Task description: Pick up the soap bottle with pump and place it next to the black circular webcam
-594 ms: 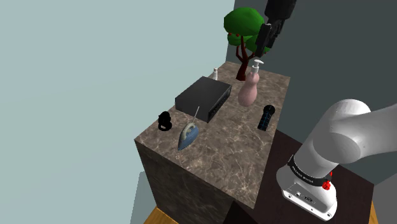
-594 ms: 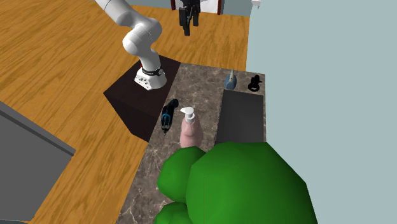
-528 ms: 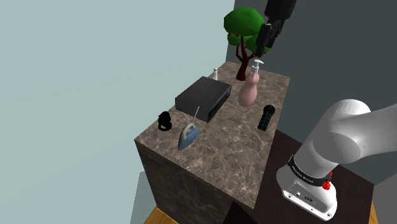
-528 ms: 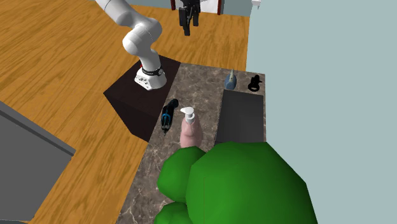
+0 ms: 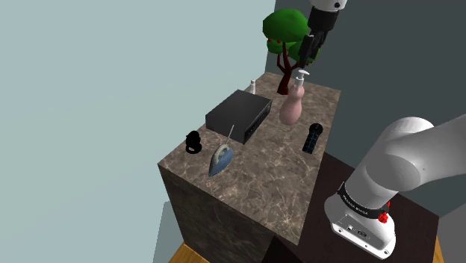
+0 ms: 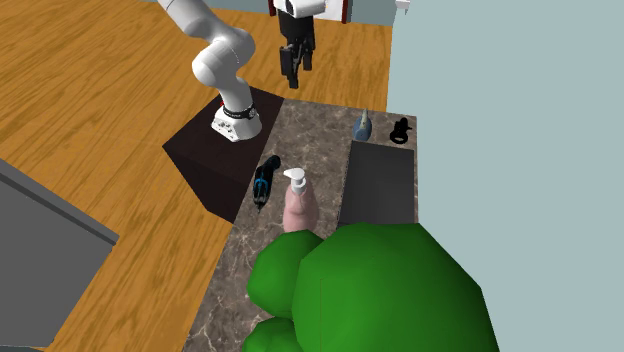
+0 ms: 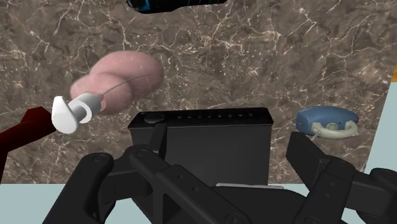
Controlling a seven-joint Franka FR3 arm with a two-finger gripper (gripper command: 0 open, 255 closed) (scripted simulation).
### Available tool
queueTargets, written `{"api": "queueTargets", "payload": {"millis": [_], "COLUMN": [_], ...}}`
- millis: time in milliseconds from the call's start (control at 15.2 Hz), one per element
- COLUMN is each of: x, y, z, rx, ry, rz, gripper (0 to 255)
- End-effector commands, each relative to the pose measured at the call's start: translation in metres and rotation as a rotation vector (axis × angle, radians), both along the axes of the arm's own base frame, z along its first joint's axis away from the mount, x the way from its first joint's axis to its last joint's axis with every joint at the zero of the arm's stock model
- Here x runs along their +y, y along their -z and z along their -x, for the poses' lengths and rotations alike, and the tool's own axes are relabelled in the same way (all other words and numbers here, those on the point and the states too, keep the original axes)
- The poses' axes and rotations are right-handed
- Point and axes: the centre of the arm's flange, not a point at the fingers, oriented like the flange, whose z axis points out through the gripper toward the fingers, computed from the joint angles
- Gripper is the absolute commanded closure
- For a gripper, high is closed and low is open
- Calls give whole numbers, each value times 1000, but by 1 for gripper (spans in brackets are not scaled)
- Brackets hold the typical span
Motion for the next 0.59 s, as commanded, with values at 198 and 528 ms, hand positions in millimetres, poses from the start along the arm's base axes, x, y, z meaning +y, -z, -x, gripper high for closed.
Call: {"api": "queueTargets", "payload": {"millis": [198,528], "x": [-57,-112], "y": [27,52], "z": [-21,-46], "rx": [-6,-12], "ry": [0,0], "rz": [1,2], "gripper": [0,0]}}
